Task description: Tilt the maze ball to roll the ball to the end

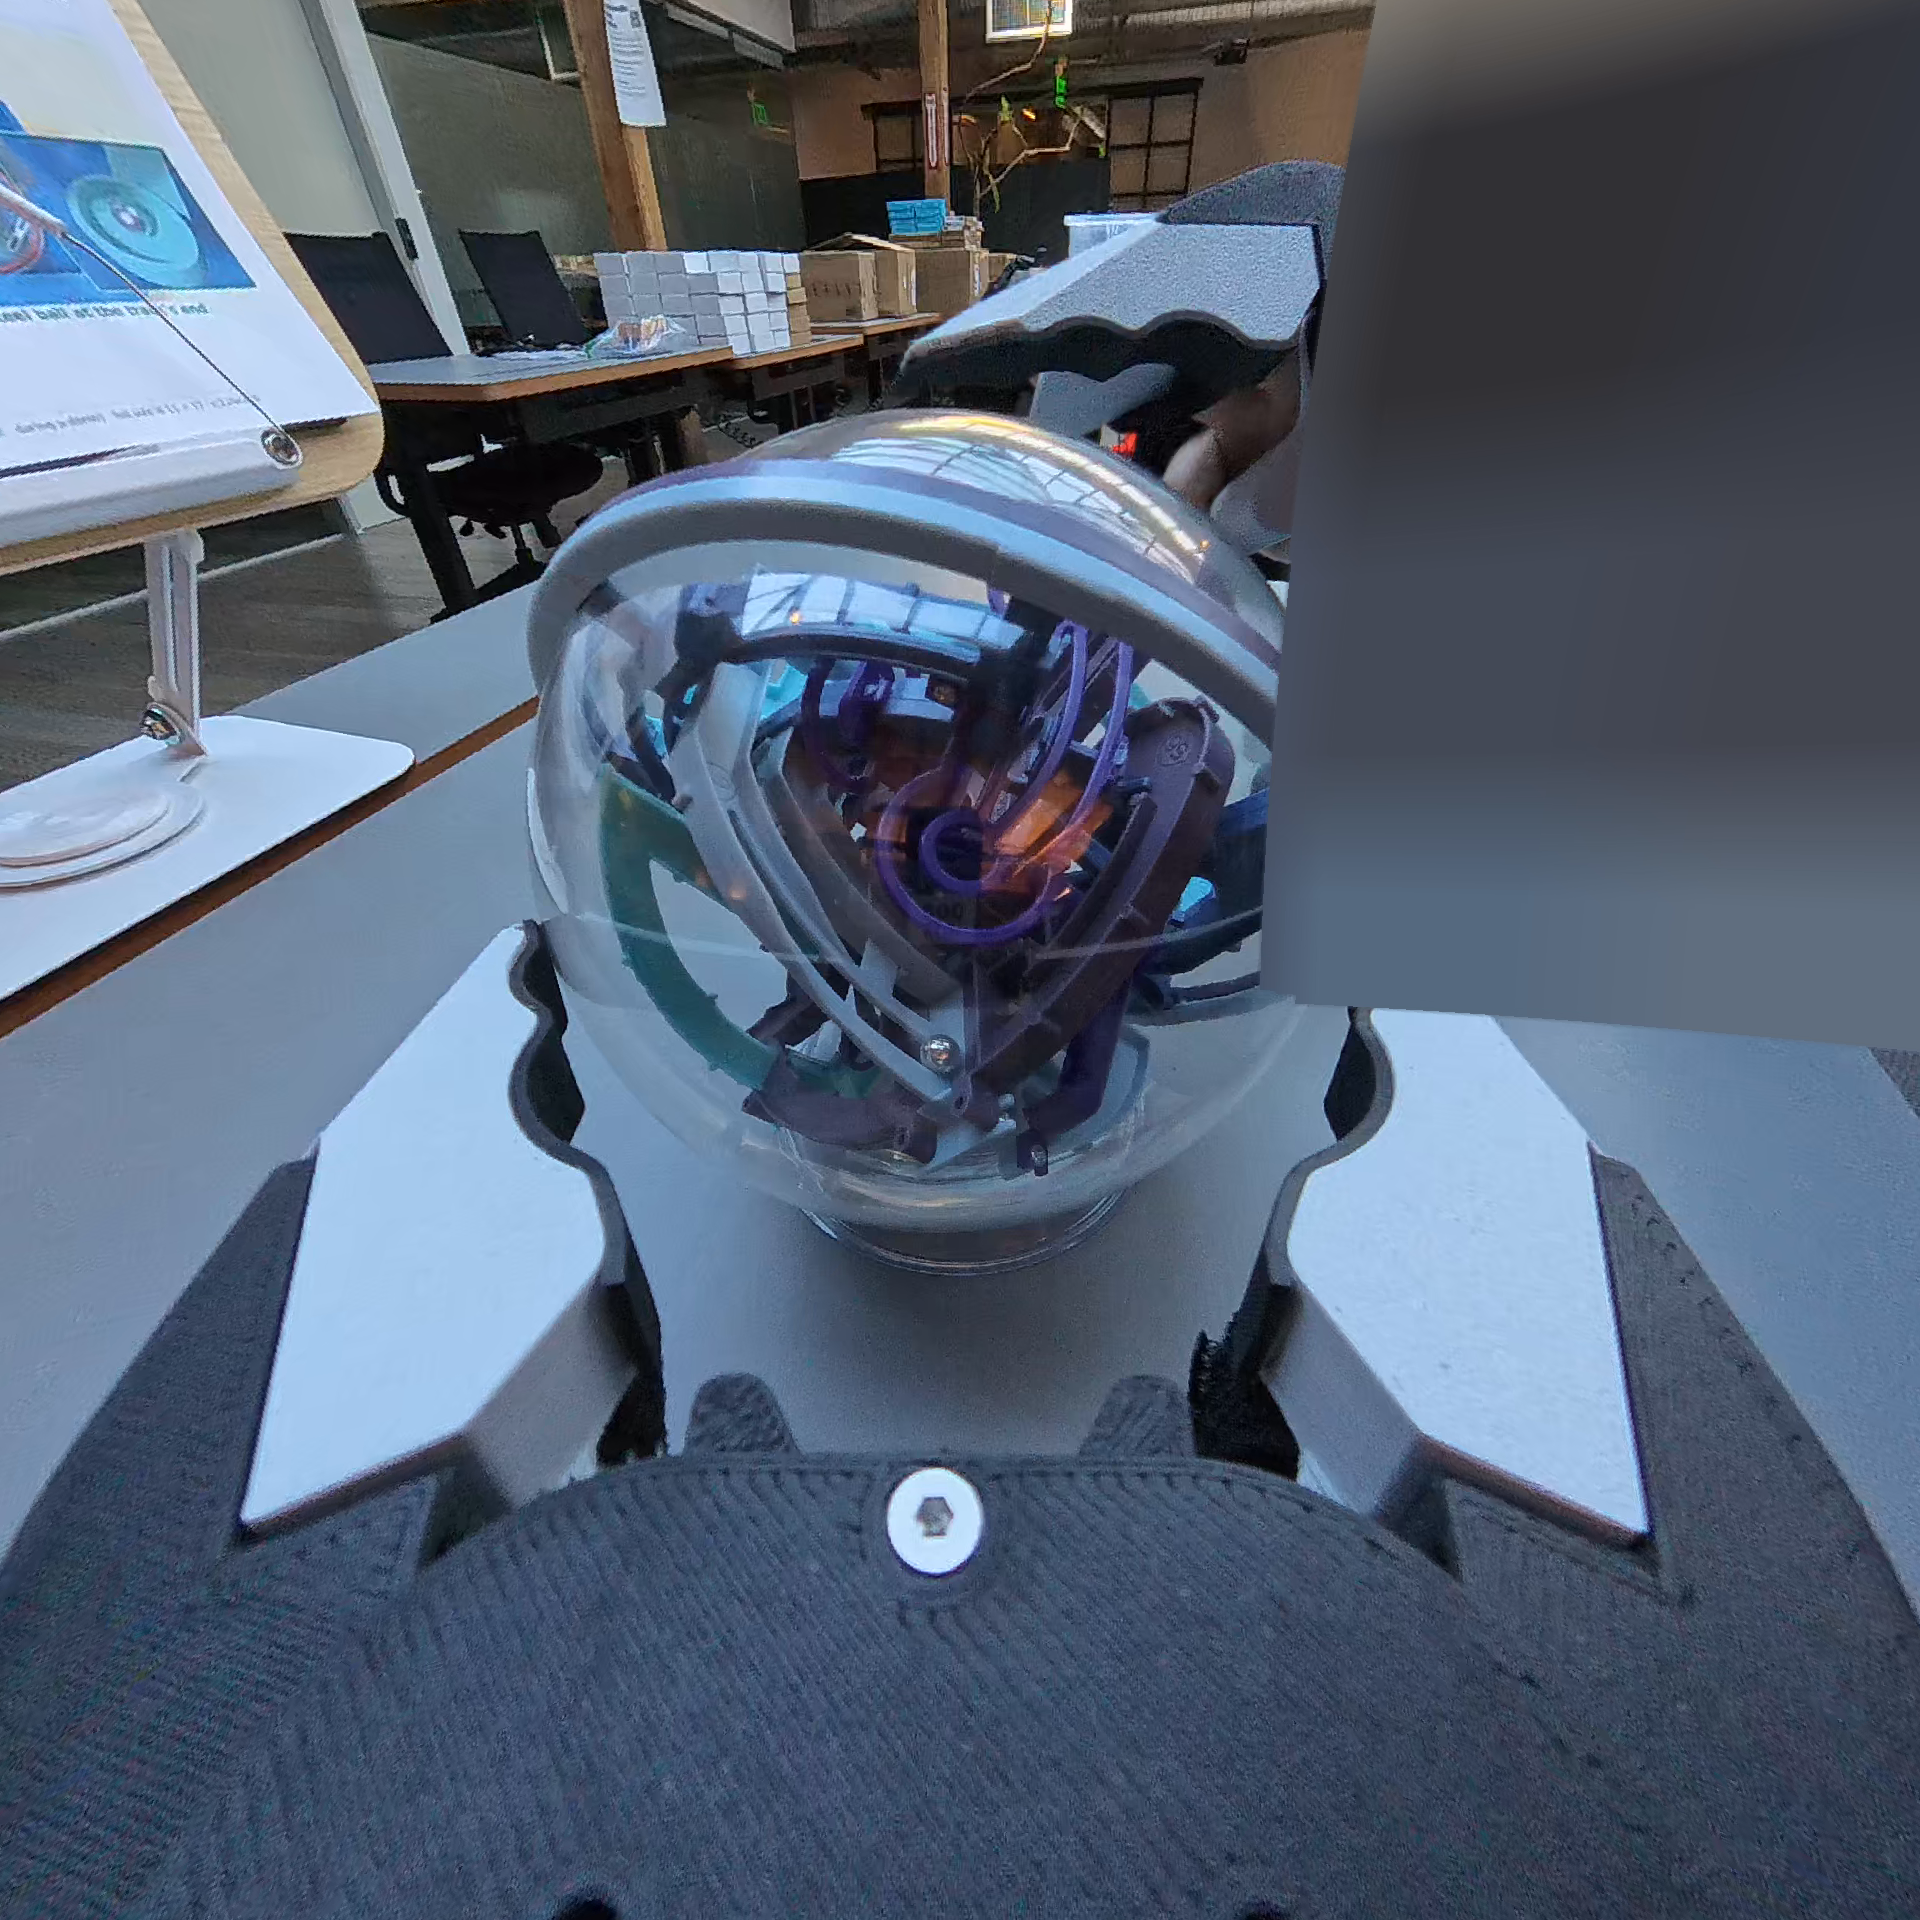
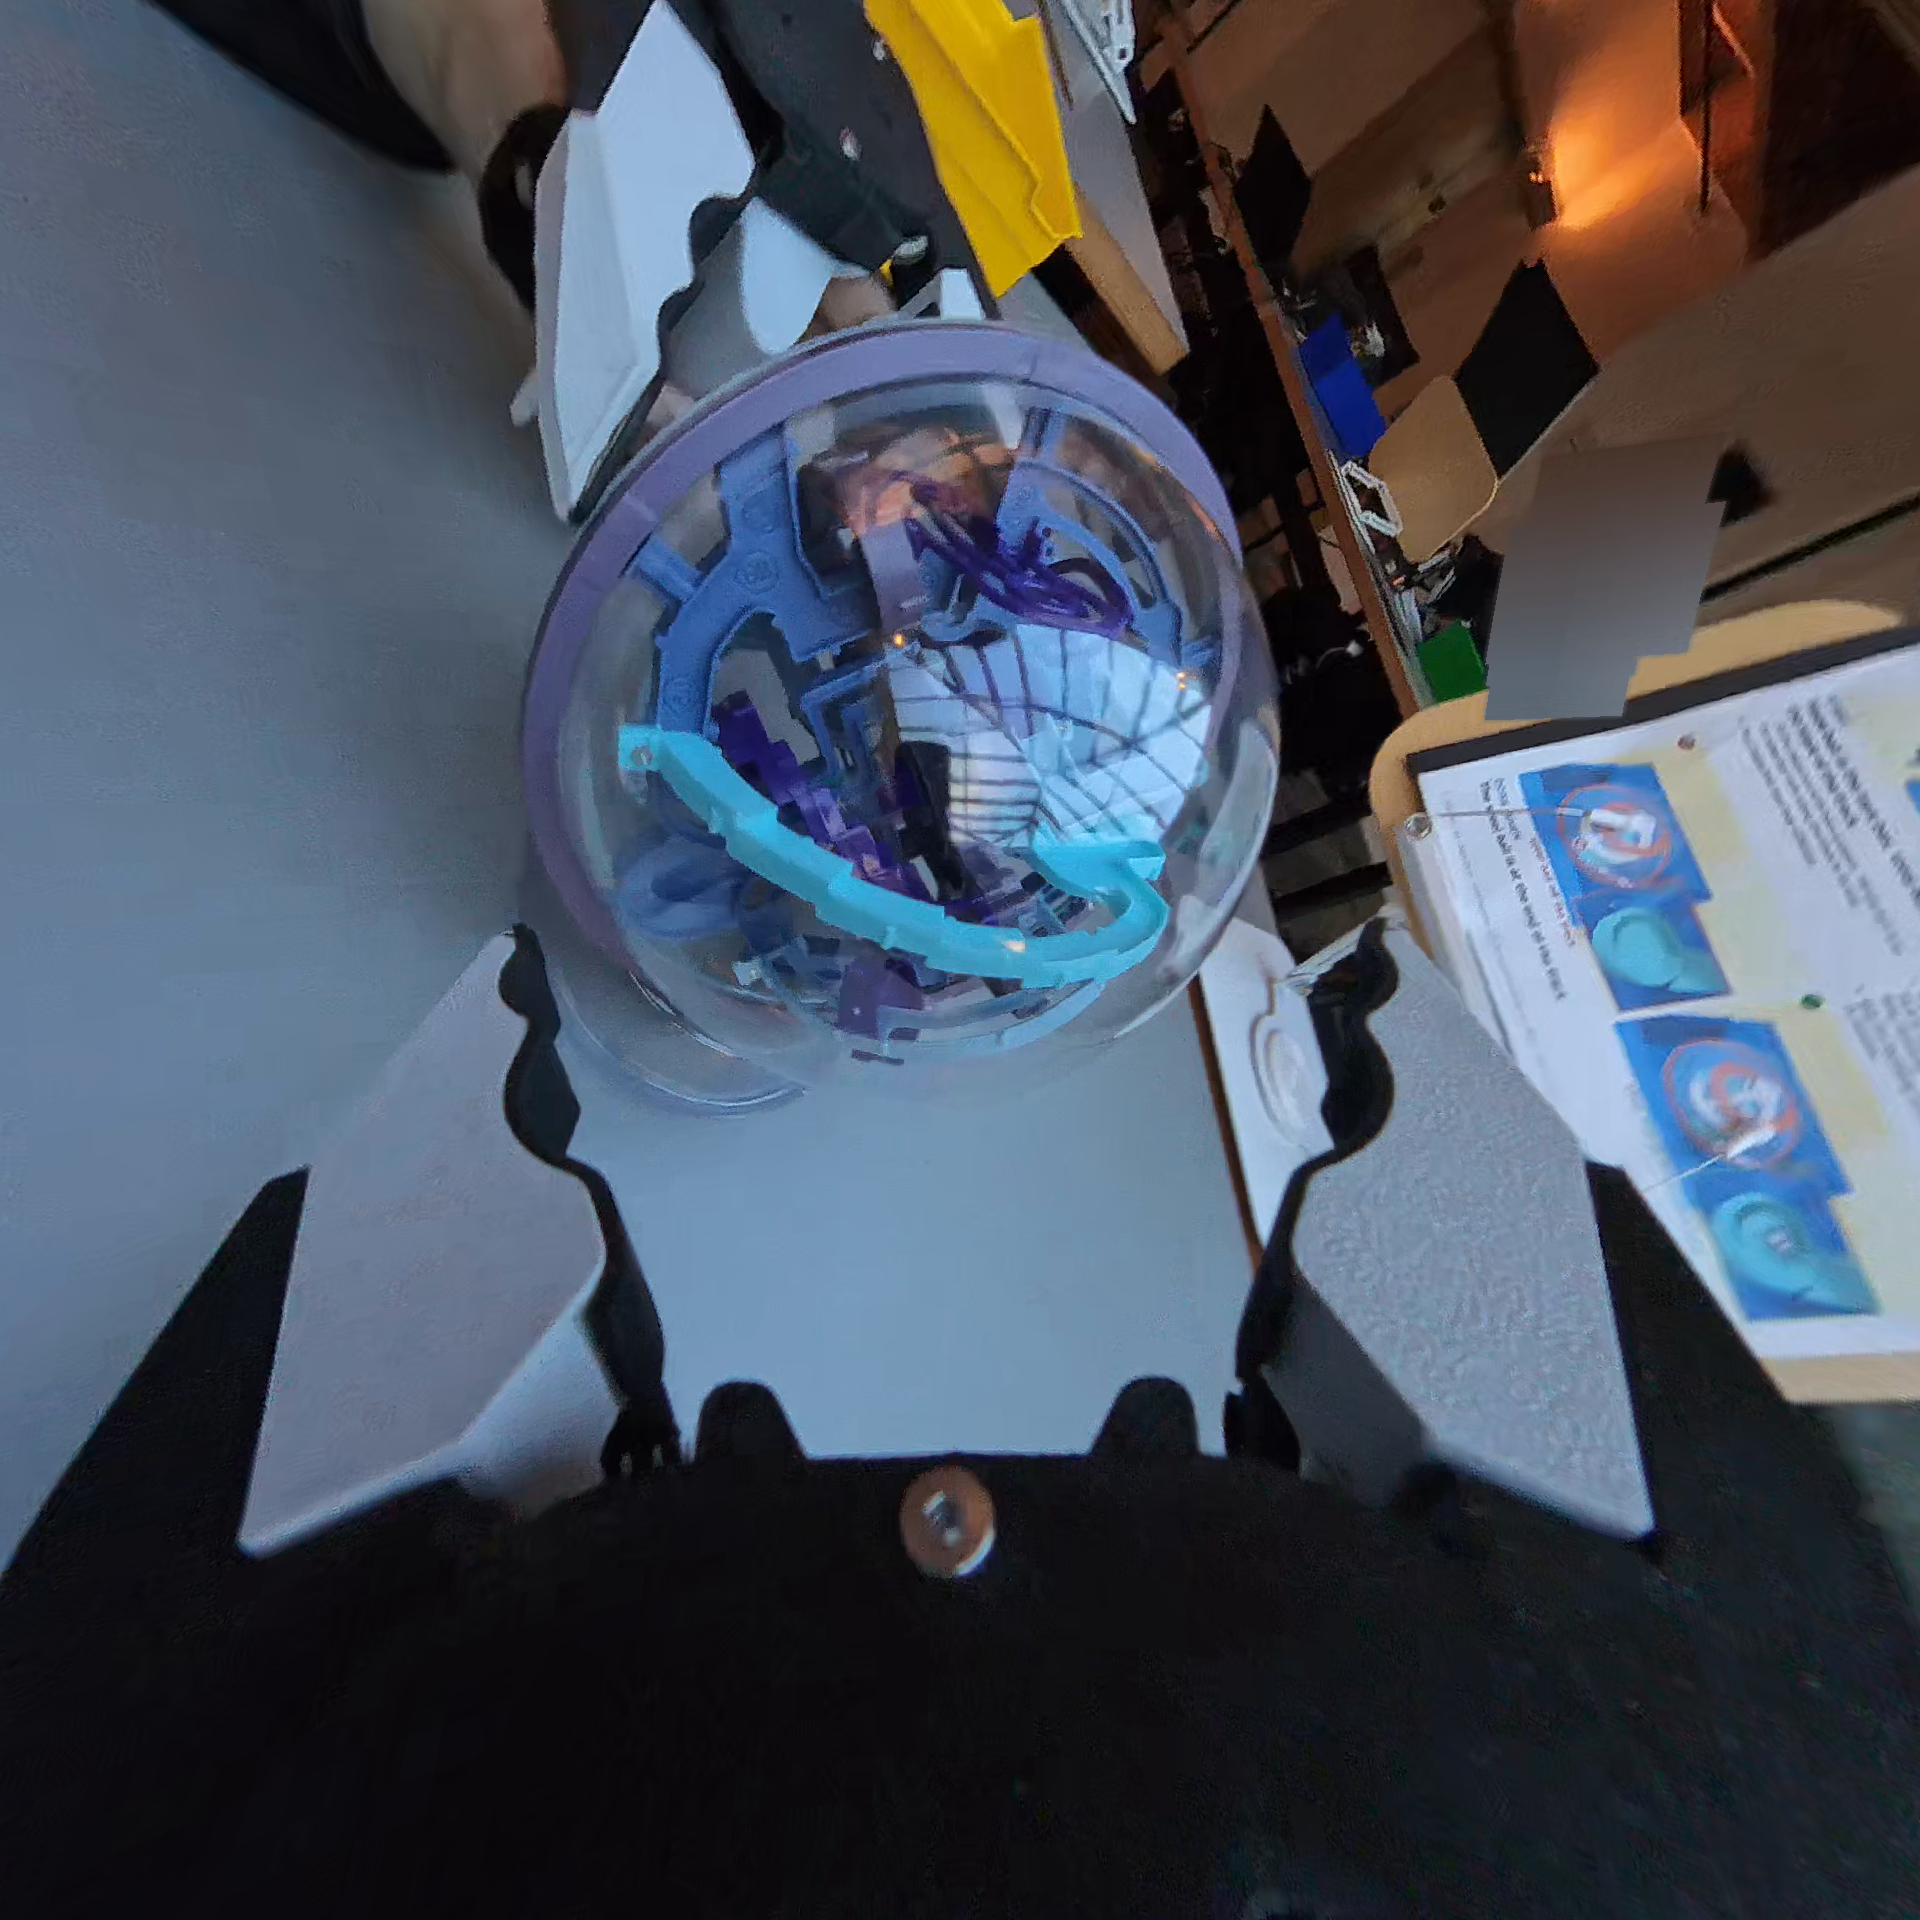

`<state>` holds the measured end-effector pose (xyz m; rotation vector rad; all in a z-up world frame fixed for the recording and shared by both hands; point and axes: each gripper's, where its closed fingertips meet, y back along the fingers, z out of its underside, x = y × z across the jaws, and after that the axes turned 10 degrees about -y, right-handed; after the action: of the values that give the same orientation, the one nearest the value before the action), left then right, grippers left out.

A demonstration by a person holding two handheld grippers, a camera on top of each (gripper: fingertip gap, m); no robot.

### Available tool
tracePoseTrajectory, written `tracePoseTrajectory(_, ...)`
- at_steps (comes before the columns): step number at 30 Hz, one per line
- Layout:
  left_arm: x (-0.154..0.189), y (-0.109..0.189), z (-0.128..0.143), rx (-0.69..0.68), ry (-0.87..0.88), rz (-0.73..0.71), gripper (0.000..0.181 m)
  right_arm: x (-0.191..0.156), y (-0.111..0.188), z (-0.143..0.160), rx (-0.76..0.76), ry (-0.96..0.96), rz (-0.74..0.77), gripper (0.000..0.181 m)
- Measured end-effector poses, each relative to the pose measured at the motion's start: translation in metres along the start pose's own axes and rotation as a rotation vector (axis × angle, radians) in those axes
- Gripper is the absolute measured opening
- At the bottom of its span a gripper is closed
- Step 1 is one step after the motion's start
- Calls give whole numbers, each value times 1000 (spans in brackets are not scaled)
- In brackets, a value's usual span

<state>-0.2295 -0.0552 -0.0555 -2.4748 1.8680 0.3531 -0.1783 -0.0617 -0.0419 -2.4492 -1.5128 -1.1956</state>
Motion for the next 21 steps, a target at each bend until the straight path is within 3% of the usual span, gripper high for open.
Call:
tracePoseTrajectory(5, 0, -1, 0, -5, 3, -11, 146, -4, 2, -15, 43, -490, 101, 155)
tracePoseTrajectory(9, 0, -2, 0, 0, 5, -21, 146, -6, -13, -21, 42, -679, 271, 156)
tracePoseTrajectory(13, 0, -2, 0, -7, 10, -18, 146, -14, -31, -17, 8, -712, 326, 158)
tracePoseTrajectory(21, 0, -2, 0, -1, 16, 1, 146, -13, -24, -19, 9, -725, 294, 153)
